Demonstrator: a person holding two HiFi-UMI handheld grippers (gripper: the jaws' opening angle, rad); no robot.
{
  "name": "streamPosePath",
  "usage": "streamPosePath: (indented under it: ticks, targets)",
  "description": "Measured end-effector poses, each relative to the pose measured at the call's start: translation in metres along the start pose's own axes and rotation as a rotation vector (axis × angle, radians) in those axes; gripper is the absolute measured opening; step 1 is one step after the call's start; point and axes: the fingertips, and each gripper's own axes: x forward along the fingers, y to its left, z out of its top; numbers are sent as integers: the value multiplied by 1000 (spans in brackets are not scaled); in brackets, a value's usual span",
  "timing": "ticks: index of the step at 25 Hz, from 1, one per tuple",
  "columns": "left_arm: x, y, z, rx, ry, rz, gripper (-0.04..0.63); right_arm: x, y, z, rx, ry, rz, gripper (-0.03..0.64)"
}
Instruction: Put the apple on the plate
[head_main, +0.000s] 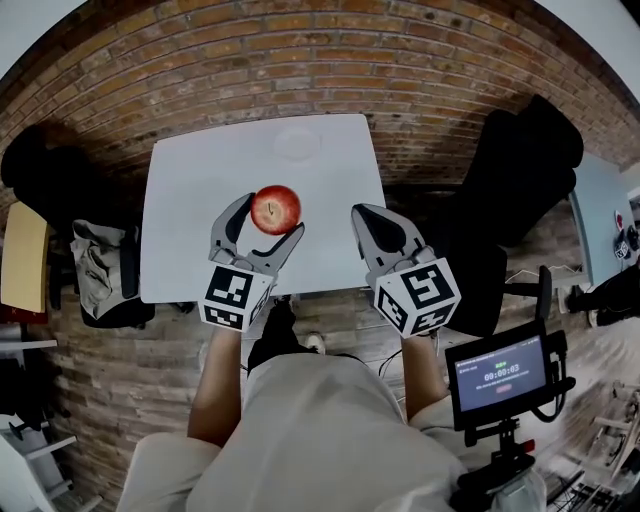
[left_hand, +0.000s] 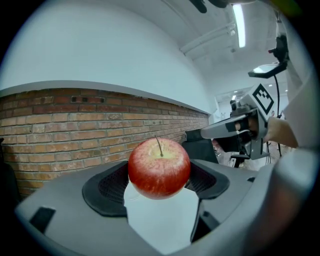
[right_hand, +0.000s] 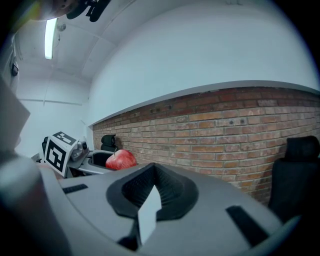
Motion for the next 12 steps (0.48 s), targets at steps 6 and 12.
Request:
streamPosePath:
  ticks: [6, 12]
  targets:
    - [44, 34, -8, -31, 12, -34, 383, 38, -19, 2, 37, 2, -19, 3]
    - [92, 65, -25, -47, 54, -71, 383, 73, -43, -9, 69, 48, -50, 3]
